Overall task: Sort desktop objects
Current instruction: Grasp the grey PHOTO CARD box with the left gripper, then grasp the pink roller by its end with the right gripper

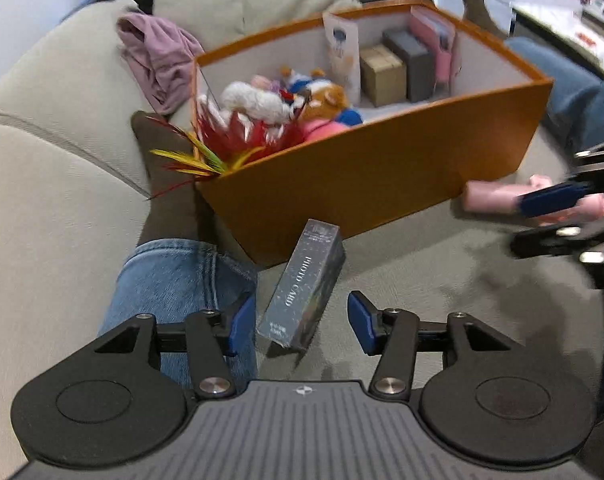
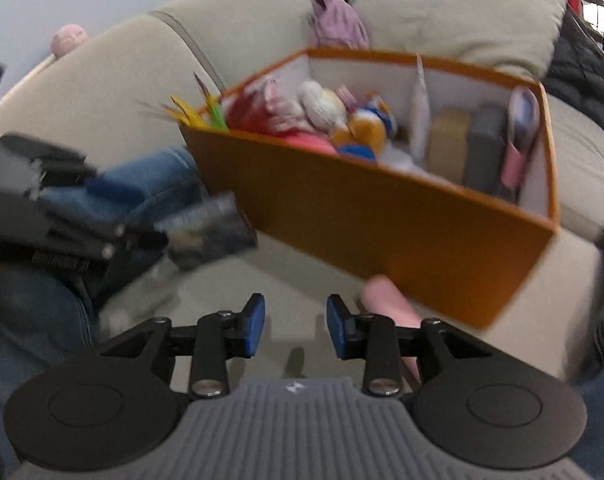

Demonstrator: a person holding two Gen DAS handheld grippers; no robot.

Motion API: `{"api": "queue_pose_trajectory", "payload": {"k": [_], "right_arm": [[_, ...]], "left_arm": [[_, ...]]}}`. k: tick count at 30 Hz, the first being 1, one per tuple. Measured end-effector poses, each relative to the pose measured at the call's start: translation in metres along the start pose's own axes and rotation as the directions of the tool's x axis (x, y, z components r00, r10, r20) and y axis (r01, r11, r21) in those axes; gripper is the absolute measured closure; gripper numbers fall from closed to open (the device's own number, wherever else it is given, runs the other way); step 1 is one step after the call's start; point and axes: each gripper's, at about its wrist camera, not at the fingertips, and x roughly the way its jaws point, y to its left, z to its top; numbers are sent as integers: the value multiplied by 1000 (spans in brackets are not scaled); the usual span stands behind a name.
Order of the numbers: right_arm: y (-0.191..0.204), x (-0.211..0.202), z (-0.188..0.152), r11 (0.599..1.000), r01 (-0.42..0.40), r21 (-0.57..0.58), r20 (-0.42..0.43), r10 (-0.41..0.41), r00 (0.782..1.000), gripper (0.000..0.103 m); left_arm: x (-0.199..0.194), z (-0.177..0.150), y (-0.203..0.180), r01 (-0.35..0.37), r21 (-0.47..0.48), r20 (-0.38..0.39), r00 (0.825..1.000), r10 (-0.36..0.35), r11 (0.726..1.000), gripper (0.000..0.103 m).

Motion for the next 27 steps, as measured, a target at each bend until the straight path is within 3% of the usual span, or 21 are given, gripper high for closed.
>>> {"api": "queue_pose_trajectory", "payload": {"k": [5,9,11,14,20,27], "right_arm": [[-20,-30,-21,995,94,-15,-7,-94,996,64],[-13,-39,-42,970,196,-144,-36,-203,979,64],[-5,-33,-54,936,264,-233,-51,-283,958,64],[8,-17,-66,889,315,-332,-51,-351,935,66],[29,13,-83,763,385,-519,-18,-460,888,75],[32,32,-93,632,439,-639,38,-544,838,77]], "left_arm": [[31,12,0,30,18,-59,998,-29,999,43],[46,13,-5,38,17,-91,995,-36,999,43],[47,13,-6,33,17,-90,995,-31,999,46],[48,11,-8,7,14,-95,995,-5,1000,62],[40,1,-3,24,-74,-75,997,-30,997,69],[31,-9,-5,21,-140,-48,998,-27,990,70]]}}
